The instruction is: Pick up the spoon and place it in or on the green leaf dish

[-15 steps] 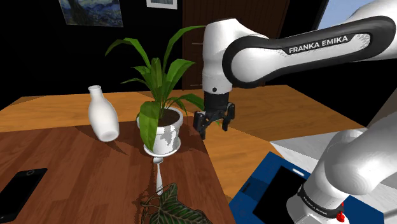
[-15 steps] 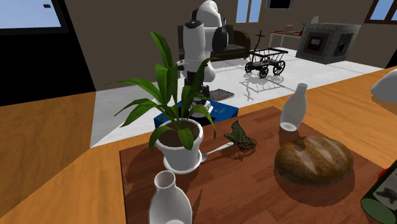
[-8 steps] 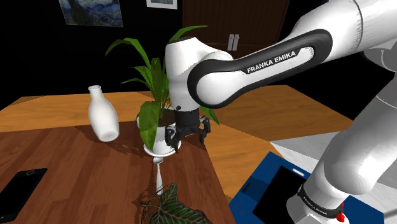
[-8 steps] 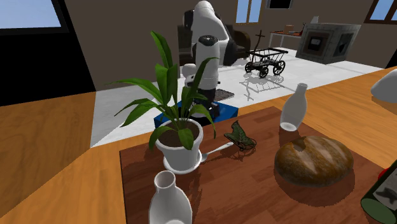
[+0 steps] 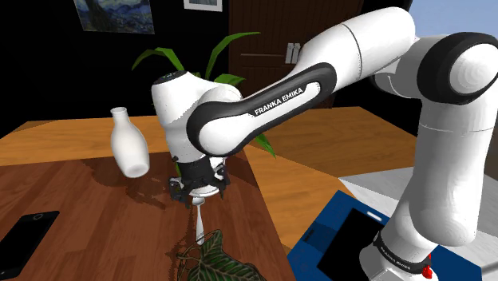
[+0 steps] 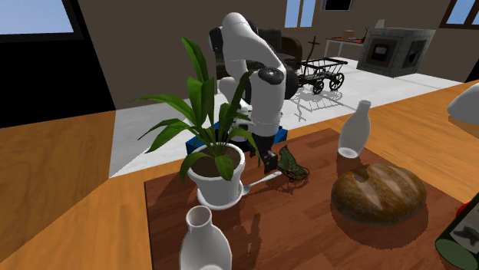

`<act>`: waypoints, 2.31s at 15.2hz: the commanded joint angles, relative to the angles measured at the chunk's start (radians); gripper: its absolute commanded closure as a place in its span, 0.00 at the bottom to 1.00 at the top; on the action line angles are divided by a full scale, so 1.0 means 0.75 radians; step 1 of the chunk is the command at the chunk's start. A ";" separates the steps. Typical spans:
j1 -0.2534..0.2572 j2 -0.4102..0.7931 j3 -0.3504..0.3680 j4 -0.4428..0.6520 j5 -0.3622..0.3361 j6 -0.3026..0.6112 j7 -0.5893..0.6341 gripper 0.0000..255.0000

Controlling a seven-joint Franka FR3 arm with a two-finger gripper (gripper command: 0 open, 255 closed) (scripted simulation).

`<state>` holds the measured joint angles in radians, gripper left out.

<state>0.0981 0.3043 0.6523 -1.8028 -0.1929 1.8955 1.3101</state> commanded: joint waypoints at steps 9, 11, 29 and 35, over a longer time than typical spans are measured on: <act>0.083 0.189 -0.048 0.046 -0.115 0.089 0.132 0.00; 0.083 0.189 -0.048 0.046 -0.115 0.089 0.132 0.00; 0.079 0.171 -0.042 0.060 -0.103 0.061 0.124 1.00; 0.070 0.126 -0.026 0.110 -0.071 -0.026 0.104 1.00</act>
<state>0.1513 0.4058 0.6291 -1.7286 -0.2512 1.8876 1.3916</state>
